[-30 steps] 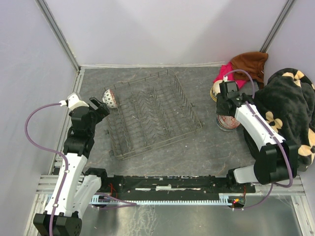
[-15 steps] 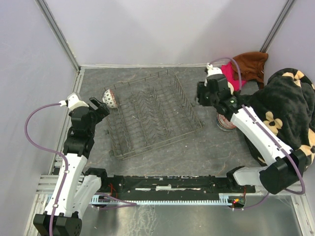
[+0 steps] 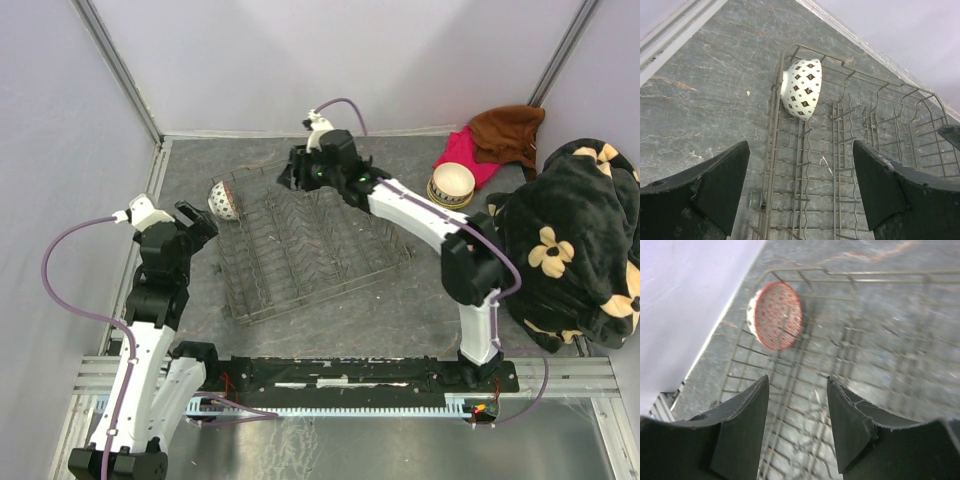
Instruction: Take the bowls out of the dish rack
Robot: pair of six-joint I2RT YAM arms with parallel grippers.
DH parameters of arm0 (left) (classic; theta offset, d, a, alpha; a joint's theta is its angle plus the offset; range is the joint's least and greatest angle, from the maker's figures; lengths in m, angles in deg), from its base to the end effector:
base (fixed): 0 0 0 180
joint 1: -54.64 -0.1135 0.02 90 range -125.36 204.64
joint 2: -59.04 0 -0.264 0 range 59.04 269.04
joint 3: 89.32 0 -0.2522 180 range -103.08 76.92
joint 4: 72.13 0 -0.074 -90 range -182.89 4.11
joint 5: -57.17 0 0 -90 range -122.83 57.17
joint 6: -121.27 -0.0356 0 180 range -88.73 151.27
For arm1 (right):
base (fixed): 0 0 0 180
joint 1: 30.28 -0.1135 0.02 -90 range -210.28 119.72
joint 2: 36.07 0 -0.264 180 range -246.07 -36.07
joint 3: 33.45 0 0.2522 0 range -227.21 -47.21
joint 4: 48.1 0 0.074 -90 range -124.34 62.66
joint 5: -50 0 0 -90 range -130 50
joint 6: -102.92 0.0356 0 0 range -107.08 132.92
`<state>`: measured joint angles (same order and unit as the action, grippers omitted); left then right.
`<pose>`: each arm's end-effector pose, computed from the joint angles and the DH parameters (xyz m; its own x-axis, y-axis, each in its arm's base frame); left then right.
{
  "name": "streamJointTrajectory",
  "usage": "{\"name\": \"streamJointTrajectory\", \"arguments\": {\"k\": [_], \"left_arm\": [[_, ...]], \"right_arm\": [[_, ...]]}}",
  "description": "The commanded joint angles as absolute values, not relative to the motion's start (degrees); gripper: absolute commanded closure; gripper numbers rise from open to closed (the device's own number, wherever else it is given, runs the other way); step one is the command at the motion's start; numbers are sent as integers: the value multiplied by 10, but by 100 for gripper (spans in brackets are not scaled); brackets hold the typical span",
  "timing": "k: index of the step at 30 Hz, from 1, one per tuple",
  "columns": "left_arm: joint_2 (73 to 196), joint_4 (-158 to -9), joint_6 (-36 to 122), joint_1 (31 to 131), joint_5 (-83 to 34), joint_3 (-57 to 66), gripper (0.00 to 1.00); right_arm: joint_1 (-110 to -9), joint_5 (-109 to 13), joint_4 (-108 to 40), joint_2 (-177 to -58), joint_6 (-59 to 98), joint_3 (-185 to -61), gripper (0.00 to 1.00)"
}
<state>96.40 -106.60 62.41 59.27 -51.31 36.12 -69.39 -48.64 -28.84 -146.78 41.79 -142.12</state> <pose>0.1544 -0.0012 0.3163 -0.1368 -0.4810 -0.8660 -0.3457 0.8424 -0.4133 0.3591 0.2988 0.3118 -0.6004 0.1271 -0.7896 -0.5052 0.7051 0.4976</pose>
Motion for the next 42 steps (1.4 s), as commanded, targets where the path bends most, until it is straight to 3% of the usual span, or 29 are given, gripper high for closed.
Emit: {"name": "streamJointTrajectory", "arguments": {"k": [1,11,17,34,42], "left_arm": [[946,-1057,647,593,-542,344,9],[929,-1049,651,593,-553,365,9],[916,-1043,664,593,-550,379,9],[914,-1040,664,593,-548,390,9],[915,-1039,663,593,-545,393,9]], "right_arm": [[-717,-547,-397,-1541,454,-1516,41],[-739,-636,-564,-1741,542,-1646,40],[-753,-638,-566,-1809,541,-1718,40],[-778,-633,-567,-1897,555,-1789,41],[-781,-634,-588,-1917,575,-1804,53]]}}
